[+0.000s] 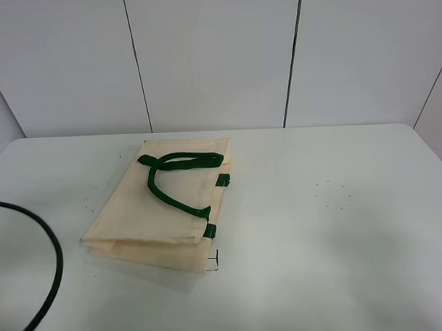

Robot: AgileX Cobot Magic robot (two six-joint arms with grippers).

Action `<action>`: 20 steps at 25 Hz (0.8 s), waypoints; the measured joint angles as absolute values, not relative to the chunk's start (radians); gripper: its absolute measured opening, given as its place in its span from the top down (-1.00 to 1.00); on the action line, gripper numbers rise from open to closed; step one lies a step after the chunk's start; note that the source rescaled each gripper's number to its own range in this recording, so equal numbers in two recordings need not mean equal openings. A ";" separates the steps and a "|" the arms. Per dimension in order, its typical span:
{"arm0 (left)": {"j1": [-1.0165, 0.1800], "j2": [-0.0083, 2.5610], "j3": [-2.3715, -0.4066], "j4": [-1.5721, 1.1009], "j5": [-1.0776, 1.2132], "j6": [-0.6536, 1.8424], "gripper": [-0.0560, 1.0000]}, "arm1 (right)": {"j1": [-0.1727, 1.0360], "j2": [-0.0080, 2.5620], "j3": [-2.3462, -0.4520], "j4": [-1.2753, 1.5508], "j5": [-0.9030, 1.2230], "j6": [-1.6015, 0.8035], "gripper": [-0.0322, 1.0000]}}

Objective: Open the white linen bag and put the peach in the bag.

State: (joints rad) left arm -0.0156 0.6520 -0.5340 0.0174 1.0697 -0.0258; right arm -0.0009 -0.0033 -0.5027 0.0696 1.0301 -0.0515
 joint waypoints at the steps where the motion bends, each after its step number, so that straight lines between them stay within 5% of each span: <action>1: -0.016 0.596 -0.517 0.012 1.067 -0.025 -0.97 | -0.001 -0.003 -0.503 0.070 1.030 -0.051 -1.00; 20: -0.016 -0.005 -0.494 0.011 1.054 -0.021 -0.97 | -0.001 -0.003 -0.503 0.070 1.030 -0.051 -1.00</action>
